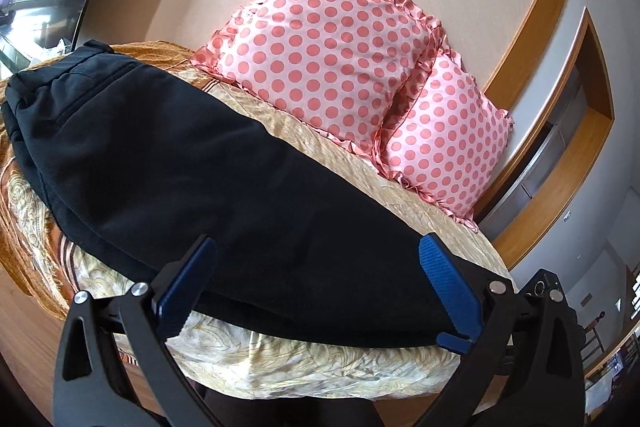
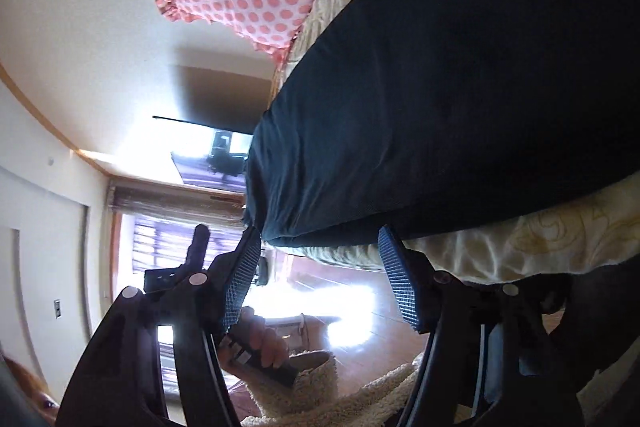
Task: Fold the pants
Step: 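Move the right tool along the folded trousers toward the trouser end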
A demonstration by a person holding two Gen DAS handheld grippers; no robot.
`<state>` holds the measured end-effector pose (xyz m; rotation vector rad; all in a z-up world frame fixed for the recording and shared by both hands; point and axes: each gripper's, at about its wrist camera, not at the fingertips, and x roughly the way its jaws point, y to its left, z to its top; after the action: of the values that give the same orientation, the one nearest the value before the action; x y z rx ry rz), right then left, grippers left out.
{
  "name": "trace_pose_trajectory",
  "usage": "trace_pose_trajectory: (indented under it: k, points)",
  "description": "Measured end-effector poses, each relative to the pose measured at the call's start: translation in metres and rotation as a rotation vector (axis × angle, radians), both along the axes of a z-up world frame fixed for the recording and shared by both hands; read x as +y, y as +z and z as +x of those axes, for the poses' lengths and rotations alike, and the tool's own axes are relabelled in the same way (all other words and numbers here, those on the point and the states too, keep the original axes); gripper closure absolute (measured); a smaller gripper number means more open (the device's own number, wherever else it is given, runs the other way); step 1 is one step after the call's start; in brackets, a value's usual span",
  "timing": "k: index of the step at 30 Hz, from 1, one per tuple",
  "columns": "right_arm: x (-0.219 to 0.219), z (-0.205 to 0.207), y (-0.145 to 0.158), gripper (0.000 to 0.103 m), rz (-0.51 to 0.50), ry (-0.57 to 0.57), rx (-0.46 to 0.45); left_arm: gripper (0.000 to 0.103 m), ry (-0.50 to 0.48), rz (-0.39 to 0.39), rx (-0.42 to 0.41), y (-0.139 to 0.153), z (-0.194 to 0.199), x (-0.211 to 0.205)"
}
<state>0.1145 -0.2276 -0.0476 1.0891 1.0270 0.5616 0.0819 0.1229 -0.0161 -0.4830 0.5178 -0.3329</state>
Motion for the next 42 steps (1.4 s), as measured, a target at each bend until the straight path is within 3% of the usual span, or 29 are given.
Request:
trace_pose_trajectory:
  k: [3, 9, 10, 12, 14, 17, 23, 30, 31, 34, 35, 36, 39, 42]
  points:
    - [0.007, 0.001, -0.004, 0.039, -0.086, -0.035, 0.049, 0.002, 0.004, 0.001, -0.006, -0.002, -0.003, 0.005]
    - [0.010, 0.001, 0.003, 0.042, -0.113, -0.144, 0.064, 0.002, 0.018, 0.010, -0.010, -0.006, -0.006, 0.012]
    - [0.009, 0.000, 0.002, 0.047, -0.113, -0.164, 0.061, 0.002, 0.019, 0.011, -0.005, -0.007, -0.005, 0.014]
    - [0.009, 0.000, -0.001, 0.077, -0.130, -0.185, 0.046, 0.002, 0.026, 0.011, 0.001, -0.009, -0.004, 0.018]
    - [0.005, -0.004, -0.008, 0.095, -0.089, -0.202, 0.036, 0.002, 0.035, 0.008, 0.007, -0.010, -0.004, 0.022]
    - [0.005, -0.016, -0.009, 0.098, -0.066, -0.197, -0.005, 0.002, 0.050, 0.005, 0.008, -0.011, -0.005, 0.027]
    - [0.004, -0.037, -0.006, 0.099, -0.029, -0.194, -0.052, 0.002, 0.075, 0.013, 0.010, -0.012, -0.004, 0.032]
    - [0.015, -0.026, -0.013, 0.096, -0.169, -0.143, -0.055, 0.002, 0.079, 0.041, 0.016, -0.013, -0.002, 0.028]
    - [0.016, -0.026, -0.012, 0.093, -0.176, -0.129, -0.056, 0.002, 0.076, 0.049, 0.011, -0.012, -0.002, 0.027]
    - [0.012, -0.036, 0.000, 0.073, -0.223, -0.068, -0.097, 0.002, 0.064, 0.067, -0.002, -0.009, 0.001, 0.020]
    - [0.008, -0.044, 0.006, 0.059, -0.257, -0.059, -0.125, 0.002, 0.058, 0.068, -0.006, -0.008, 0.002, 0.018]
    - [-0.001, -0.054, 0.012, 0.047, -0.301, -0.081, -0.149, 0.002, 0.051, 0.066, -0.012, -0.007, 0.003, 0.016]
    - [-0.055, -0.083, 0.033, 0.046, -0.391, -0.247, -0.216, 0.002, 0.026, 0.051, -0.023, -0.007, 0.010, 0.009]
    - [-0.143, -0.115, 0.043, 0.046, -0.418, -0.567, -0.178, 0.002, -0.012, 0.032, -0.009, -0.011, 0.020, -0.003]
